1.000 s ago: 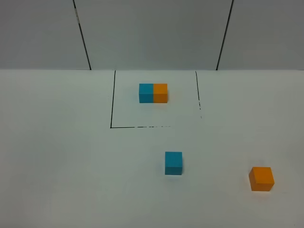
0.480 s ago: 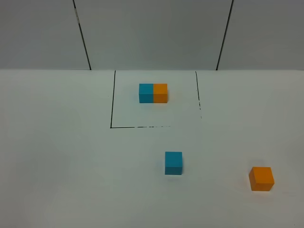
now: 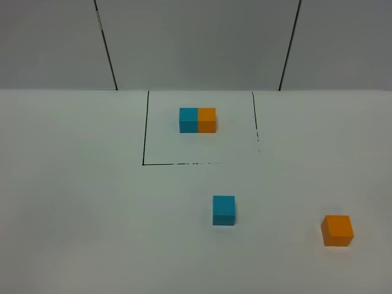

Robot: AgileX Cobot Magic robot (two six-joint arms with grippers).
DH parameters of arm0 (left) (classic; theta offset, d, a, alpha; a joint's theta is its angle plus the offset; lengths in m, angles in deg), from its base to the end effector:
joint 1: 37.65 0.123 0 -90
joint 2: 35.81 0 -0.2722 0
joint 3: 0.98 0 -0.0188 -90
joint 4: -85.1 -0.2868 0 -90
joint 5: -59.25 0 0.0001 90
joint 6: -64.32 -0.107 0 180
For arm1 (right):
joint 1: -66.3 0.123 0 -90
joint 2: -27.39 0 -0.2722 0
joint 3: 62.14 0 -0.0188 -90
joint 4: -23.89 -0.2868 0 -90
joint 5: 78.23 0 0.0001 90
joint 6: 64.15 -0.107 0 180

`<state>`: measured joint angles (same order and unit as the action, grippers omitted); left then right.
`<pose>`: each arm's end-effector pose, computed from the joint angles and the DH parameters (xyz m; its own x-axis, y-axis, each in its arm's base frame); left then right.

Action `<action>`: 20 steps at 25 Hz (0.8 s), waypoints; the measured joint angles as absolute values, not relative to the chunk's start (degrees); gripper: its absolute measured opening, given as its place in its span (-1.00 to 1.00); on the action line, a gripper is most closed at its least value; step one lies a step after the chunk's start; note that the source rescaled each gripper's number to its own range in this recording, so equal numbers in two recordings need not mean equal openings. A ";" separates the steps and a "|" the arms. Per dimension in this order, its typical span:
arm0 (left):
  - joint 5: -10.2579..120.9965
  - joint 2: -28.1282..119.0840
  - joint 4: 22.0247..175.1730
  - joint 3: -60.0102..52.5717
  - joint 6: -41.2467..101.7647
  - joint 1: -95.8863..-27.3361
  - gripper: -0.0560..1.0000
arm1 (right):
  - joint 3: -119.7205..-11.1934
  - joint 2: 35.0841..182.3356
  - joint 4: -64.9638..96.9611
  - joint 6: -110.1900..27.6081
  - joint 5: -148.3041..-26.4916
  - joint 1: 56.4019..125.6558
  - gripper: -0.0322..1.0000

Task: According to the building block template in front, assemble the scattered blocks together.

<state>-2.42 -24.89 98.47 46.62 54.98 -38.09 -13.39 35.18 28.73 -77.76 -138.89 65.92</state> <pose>0.0584 -0.0222 0.2887 -0.4828 0.0533 -0.8741 0.2094 0.9762 -0.0561 0.0541 -0.0082 0.2850 -0.4330 0.1972 -0.8796 0.1595 0.9771 0.1405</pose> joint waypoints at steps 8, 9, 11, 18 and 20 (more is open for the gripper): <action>-2.42 -24.89 98.47 46.62 54.97 -38.19 0.38 | -13.39 35.18 28.73 -77.76 -138.89 65.92 0.61; -2.46 -24.89 98.47 46.62 54.97 -38.19 0.38 | -13.39 35.18 28.73 -77.76 -138.89 65.92 0.61; -2.46 -24.89 98.47 46.62 54.93 -38.19 0.38 | -13.39 35.18 28.73 -77.76 -138.89 65.92 0.61; -2.46 -24.89 98.47 46.62 54.93 -38.19 0.38 | -13.39 35.18 28.73 -77.76 -138.89 65.92 0.61; -2.46 -24.89 98.47 46.62 54.93 -38.19 0.38 | -13.39 35.18 28.73 -77.76 -138.89 65.92 0.61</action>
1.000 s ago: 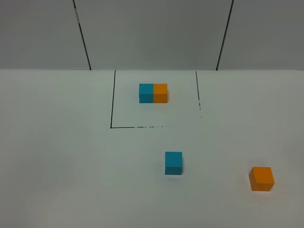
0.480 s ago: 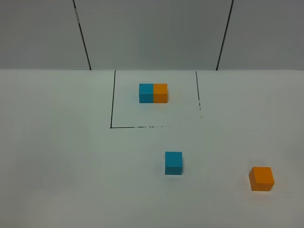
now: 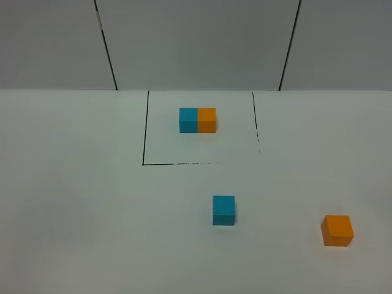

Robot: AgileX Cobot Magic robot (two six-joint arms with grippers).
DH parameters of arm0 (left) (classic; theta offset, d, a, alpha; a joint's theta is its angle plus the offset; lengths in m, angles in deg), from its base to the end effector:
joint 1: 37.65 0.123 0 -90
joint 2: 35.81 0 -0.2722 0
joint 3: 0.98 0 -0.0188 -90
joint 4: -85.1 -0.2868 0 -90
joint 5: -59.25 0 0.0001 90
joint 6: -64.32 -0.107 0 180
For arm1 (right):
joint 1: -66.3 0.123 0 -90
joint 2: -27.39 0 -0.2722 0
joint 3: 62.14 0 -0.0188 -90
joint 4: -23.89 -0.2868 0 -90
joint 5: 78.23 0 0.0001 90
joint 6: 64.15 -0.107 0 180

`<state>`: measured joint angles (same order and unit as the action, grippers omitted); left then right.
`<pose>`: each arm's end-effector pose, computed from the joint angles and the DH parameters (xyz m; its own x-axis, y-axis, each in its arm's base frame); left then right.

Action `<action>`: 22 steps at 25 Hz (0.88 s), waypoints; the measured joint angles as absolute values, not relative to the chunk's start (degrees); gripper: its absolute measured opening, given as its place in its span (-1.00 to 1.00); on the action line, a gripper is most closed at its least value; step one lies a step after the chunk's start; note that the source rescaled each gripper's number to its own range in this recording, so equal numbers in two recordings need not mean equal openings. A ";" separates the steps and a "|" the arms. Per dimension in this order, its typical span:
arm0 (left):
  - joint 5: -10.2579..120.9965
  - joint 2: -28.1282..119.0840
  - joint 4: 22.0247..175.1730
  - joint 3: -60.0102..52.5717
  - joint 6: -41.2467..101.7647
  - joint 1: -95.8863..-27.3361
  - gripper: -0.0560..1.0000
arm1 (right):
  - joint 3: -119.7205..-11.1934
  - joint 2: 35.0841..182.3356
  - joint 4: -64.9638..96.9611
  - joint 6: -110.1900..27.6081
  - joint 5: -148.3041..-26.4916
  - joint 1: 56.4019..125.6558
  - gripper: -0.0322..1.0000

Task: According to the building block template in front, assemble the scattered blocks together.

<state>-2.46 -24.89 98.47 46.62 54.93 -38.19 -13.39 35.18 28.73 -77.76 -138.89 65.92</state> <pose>0.0584 -0.0223 0.2886 -0.4831 0.0552 -0.8738 0.2116 0.9758 -0.0554 0.0541 -0.0082 0.2850 -0.4330 0.1972 -0.8796 0.1595 0.9771 0.1405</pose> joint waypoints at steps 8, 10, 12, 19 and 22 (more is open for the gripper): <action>-2.46 -24.89 98.36 46.62 55.06 -38.19 0.38 | -13.39 35.18 28.73 -77.76 -138.89 65.92 0.61; -2.46 -24.89 98.36 46.62 55.06 -38.19 0.38 | -13.39 35.18 28.73 -77.82 -138.89 65.92 0.61; -2.46 -24.89 98.36 46.62 55.10 -38.19 0.38 | -13.39 35.18 28.73 -77.82 -138.89 65.92 0.61; -2.46 -24.89 98.36 46.62 55.10 -38.19 0.38 | -13.39 35.18 28.73 -77.82 -138.89 65.92 0.61; -2.46 -24.89 98.36 46.62 55.10 -38.19 0.38 | -13.39 35.18 28.73 -77.76 -138.89 65.92 0.61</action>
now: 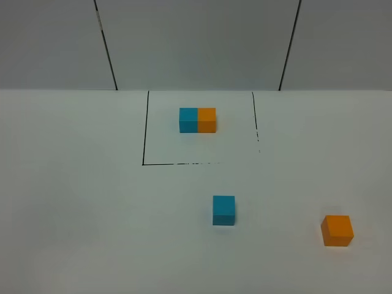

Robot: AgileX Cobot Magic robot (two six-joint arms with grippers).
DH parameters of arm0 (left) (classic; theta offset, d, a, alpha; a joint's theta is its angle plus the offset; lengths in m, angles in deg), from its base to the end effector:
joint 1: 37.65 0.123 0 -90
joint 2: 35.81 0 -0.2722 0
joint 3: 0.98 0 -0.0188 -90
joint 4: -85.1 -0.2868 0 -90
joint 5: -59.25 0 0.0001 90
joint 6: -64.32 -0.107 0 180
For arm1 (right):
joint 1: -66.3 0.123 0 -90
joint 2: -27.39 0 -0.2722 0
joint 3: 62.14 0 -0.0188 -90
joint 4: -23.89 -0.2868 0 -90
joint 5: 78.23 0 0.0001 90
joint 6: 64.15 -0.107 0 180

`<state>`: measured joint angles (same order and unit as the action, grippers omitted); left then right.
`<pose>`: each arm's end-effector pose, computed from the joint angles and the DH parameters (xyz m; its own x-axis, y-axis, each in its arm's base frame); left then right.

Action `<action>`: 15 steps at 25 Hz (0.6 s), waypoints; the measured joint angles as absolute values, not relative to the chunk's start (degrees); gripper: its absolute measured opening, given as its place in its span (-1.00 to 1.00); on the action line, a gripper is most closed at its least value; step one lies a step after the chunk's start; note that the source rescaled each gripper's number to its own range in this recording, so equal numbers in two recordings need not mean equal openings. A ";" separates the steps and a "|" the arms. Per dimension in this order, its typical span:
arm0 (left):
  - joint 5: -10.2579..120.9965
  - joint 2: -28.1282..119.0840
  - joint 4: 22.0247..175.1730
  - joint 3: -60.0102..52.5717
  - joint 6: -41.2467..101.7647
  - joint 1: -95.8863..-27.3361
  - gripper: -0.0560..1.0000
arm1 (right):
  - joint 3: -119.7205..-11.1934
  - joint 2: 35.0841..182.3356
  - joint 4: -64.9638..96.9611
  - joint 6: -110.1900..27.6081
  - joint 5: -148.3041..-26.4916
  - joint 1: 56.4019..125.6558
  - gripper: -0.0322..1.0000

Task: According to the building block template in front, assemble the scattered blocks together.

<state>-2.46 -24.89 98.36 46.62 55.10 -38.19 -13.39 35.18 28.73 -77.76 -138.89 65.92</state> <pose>0.0584 -0.0222 0.2886 -0.4838 0.0532 -0.8736 0.2092 0.9763 -0.0564 0.0541 -0.0082 0.2850 -0.4330 0.1972 -0.8796 0.1595 0.9771 0.1405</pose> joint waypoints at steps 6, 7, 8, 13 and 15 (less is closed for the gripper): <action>-2.46 -24.89 98.36 46.62 55.18 -38.19 0.38 | -13.39 35.18 28.73 -77.76 -138.89 65.92 0.61; -2.46 -24.89 98.36 46.62 55.18 -38.19 0.38 | -13.39 35.18 28.73 -77.76 -138.89 65.92 0.61; -2.46 -24.89 98.36 46.62 55.18 -38.19 0.38 | -13.39 35.18 28.73 -77.76 -138.89 65.92 0.61; -2.46 -24.89 98.36 46.62 55.18 -38.19 0.38 | -13.39 35.18 28.73 -77.76 -138.89 65.92 0.61; -2.46 -24.89 98.36 46.62 55.18 -38.19 0.38 | -13.39 35.18 28.73 -77.76 -138.89 65.92 0.61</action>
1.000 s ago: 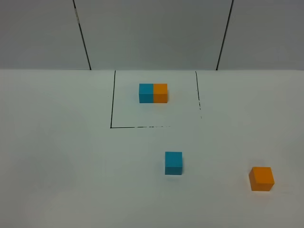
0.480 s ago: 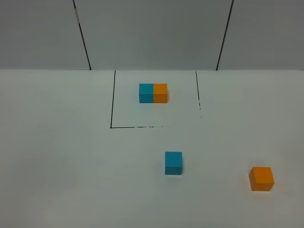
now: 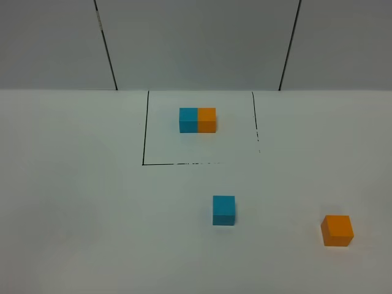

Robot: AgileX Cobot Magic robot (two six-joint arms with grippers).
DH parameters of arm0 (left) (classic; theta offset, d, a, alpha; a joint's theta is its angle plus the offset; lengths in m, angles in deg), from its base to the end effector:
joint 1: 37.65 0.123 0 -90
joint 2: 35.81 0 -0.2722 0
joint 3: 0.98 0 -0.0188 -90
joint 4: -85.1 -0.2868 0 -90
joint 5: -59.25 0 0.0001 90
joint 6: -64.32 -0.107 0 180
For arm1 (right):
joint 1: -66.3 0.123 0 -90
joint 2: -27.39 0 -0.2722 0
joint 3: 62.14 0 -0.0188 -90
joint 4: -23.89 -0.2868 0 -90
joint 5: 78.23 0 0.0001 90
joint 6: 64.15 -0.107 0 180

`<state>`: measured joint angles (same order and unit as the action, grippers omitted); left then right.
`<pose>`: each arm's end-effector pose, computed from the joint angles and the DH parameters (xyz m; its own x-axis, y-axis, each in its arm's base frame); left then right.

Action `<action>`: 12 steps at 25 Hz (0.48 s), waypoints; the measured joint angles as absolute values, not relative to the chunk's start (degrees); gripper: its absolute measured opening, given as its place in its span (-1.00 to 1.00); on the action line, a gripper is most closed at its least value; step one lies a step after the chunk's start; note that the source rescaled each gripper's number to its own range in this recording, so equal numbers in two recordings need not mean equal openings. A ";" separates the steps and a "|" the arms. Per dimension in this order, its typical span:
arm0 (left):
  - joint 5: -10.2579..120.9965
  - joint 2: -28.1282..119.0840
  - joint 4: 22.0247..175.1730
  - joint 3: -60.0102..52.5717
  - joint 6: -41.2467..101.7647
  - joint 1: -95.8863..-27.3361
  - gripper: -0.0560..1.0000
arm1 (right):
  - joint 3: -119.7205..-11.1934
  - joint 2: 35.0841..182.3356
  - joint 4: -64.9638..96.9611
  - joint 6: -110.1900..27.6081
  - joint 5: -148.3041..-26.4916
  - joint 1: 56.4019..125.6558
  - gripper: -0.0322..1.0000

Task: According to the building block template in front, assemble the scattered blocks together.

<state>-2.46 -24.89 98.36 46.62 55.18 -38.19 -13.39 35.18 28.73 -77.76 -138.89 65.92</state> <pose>0.0584 -0.0222 0.2886 -0.4841 0.0519 -0.8735 0.2085 0.9763 -0.0576 0.0541 -0.0082 0.2850 -0.4330 0.1972 -0.8796 0.1595 0.9771 0.1405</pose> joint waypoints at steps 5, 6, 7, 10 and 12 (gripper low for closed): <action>-2.46 -24.89 98.36 46.62 55.18 -38.19 0.38 | -13.39 35.18 28.73 -77.76 -138.89 65.92 0.61; -2.46 -24.89 98.36 46.62 55.18 -38.19 0.38 | -13.39 35.18 28.73 -77.76 -138.89 65.92 0.61; -2.46 -24.89 98.36 46.62 55.18 -38.19 0.38 | -13.39 35.18 28.73 -77.76 -138.89 65.92 0.61; -2.46 -24.89 98.36 46.62 55.18 -38.19 0.38 | -13.39 35.18 28.73 -77.76 -138.89 65.92 0.61; -2.46 -24.89 98.36 46.62 55.18 -38.19 0.38 | -13.39 35.18 28.73 -77.76 -138.89 65.92 0.61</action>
<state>-2.46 -24.89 98.36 46.62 55.18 -38.19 -13.39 35.18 28.73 -77.76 -138.89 65.92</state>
